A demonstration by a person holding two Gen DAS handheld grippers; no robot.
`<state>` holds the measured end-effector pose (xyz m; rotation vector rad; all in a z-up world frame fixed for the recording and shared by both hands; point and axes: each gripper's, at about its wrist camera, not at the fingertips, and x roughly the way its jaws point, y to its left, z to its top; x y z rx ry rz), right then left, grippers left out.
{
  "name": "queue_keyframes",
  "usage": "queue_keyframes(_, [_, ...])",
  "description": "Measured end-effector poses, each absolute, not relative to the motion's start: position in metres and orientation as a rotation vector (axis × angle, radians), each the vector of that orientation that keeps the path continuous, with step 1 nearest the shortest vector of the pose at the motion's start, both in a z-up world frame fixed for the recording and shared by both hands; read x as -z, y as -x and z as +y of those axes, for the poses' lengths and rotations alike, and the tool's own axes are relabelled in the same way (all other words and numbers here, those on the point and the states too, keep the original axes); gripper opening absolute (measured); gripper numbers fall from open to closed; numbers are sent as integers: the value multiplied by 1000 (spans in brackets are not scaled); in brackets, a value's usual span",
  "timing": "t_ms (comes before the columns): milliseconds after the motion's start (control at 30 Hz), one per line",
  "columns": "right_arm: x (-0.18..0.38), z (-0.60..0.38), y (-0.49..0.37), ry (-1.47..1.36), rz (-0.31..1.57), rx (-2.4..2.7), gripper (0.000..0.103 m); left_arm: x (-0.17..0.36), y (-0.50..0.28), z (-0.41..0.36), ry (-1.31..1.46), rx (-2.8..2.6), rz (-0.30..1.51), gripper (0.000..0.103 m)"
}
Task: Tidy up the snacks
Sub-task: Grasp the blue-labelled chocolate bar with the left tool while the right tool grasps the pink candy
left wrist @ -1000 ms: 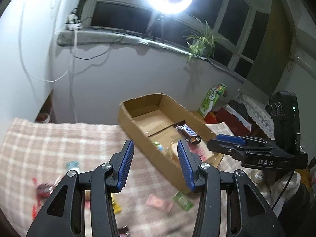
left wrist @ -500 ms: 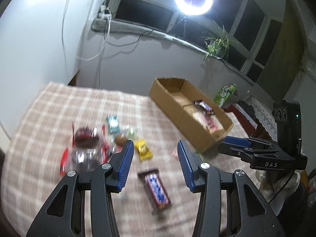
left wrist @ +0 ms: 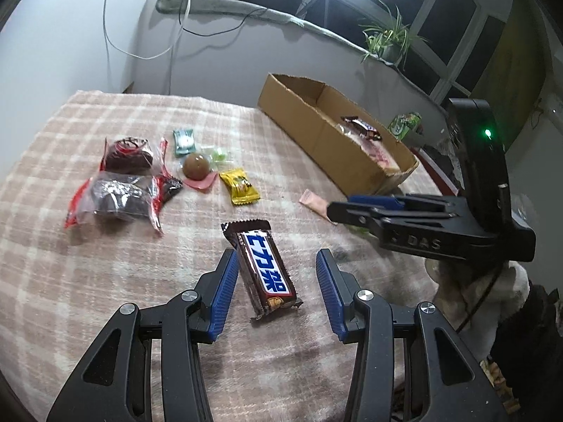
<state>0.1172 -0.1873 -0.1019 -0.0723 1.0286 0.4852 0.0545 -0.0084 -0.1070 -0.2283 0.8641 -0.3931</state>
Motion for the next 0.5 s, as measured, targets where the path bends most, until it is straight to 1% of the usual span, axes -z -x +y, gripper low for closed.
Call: queue_keyframes(500, [126,-163,-140,212,1054,-458,40,125,-68,-19,180,375,905,45])
